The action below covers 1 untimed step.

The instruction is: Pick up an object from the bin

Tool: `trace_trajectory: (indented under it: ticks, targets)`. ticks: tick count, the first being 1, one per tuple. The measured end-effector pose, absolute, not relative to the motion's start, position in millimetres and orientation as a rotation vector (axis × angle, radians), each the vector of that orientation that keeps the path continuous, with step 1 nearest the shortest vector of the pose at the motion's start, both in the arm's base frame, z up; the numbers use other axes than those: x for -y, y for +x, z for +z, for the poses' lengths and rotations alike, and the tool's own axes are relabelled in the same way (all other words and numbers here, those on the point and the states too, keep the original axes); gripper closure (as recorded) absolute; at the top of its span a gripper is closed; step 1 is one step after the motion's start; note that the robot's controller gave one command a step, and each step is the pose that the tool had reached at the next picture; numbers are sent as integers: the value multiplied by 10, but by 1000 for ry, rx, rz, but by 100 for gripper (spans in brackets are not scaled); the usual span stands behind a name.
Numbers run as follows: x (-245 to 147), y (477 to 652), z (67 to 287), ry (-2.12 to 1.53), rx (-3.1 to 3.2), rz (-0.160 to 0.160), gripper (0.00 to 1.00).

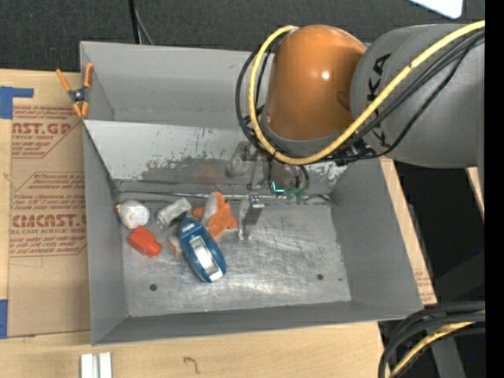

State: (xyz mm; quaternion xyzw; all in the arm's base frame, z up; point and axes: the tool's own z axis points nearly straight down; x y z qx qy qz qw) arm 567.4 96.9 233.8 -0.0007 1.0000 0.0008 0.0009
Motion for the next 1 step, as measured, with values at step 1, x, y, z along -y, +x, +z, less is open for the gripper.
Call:
trace_trajectory:
  ticks: [1]
  targets:
    - [-965, 5657, 1974, -93, -3131, 2, 0]
